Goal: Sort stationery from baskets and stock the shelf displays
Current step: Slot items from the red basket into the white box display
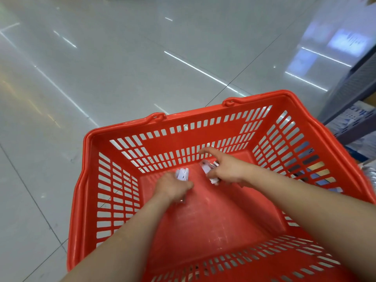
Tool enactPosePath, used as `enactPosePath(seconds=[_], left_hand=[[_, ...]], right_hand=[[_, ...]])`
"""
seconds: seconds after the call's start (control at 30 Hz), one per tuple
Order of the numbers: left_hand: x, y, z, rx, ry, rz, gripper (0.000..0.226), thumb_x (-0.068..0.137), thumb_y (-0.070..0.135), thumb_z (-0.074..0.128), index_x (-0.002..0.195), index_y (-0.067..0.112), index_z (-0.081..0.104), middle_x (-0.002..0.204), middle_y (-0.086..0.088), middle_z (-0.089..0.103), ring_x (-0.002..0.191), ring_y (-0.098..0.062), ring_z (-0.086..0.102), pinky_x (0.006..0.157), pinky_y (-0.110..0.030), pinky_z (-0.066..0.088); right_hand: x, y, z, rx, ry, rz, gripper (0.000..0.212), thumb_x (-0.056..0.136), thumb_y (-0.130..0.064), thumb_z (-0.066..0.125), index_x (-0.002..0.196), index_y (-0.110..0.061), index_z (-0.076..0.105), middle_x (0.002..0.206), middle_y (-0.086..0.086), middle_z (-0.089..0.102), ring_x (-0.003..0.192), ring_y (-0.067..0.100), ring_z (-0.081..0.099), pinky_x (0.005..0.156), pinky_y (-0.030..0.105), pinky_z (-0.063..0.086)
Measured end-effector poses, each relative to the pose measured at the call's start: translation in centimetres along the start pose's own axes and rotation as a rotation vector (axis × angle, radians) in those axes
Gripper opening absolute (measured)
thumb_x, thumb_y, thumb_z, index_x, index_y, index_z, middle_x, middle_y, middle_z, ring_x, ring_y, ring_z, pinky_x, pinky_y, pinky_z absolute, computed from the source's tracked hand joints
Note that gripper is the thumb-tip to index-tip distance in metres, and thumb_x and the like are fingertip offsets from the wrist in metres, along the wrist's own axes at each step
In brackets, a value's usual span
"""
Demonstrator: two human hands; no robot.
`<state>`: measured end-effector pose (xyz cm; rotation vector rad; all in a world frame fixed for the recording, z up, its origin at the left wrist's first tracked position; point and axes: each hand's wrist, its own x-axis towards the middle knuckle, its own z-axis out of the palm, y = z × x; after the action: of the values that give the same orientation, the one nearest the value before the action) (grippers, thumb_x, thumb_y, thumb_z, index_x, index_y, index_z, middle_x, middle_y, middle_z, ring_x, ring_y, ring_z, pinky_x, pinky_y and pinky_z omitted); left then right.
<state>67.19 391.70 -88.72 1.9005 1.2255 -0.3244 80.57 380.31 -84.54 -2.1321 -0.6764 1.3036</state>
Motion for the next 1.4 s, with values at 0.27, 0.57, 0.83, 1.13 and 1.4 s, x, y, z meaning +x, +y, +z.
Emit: enactPosePath(seconds=[0.27,0.57,0.83,1.13,1.4], left_hand=[[-5.1,4.1,-2.4,-0.687,-0.343,-0.007,0.016,0.084,0.027,0.068,0.094,0.015,0.066,0.073,-0.004,0.062,0.056,-0.013,0.052,0.052,-0.024,0.037],[-10.8,12.2,-5.9,-0.659,-0.310,0.406,0.009,0.088,0.005,0.058,0.081,0.009,0.060,0.061,-0.007,0.053,0.052,-0.016,0.051,0.047,-0.026,0.042],[-16.4,21.8,-3.7,-0.301,-0.317,0.632,0.016,0.086,0.018,0.069,0.075,0.009,0.061,0.047,-0.006,0.051,0.035,-0.014,0.039,0.035,-0.017,0.025],[-24.3,31.2,3.6,-0.253,-0.424,0.810,0.009,0.083,0.010,0.072,0.080,0.003,0.069,0.053,-0.013,0.060,0.040,-0.016,0.044,0.039,-0.017,0.027],[-27.5,34.5,17.7,-0.385,-0.365,0.804,0.009,0.080,0.005,0.070,0.075,0.009,0.063,0.051,-0.003,0.052,0.039,-0.013,0.047,0.042,-0.021,0.038]], right_hand=[[-7.2,-3.8,-4.9,0.348,-0.128,-0.011,0.025,0.092,-0.002,0.060,0.114,-0.013,0.065,0.067,0.006,0.056,0.038,0.002,0.047,0.032,0.016,0.027],[-16.1,-4.4,-10.6,0.238,-0.084,-0.088,0.033,0.087,0.005,0.063,0.113,-0.016,0.057,0.059,0.006,0.057,0.036,0.006,0.046,0.032,0.015,0.025],[-23.7,-0.6,-16.1,0.225,0.090,-0.189,0.029,0.082,-0.004,0.066,0.101,-0.025,0.069,0.068,0.005,0.053,0.041,0.012,0.028,0.037,0.019,0.019],[-31.6,9.0,-20.2,1.085,0.548,-0.411,0.042,0.070,-0.006,0.069,0.111,-0.011,0.062,0.058,0.002,0.049,0.043,0.004,0.034,0.030,0.011,0.021],[-33.8,18.6,-20.5,1.661,0.651,-0.524,0.009,0.077,-0.020,0.064,0.075,-0.017,0.056,0.055,-0.007,0.041,0.039,0.000,0.031,0.029,0.009,0.025]])
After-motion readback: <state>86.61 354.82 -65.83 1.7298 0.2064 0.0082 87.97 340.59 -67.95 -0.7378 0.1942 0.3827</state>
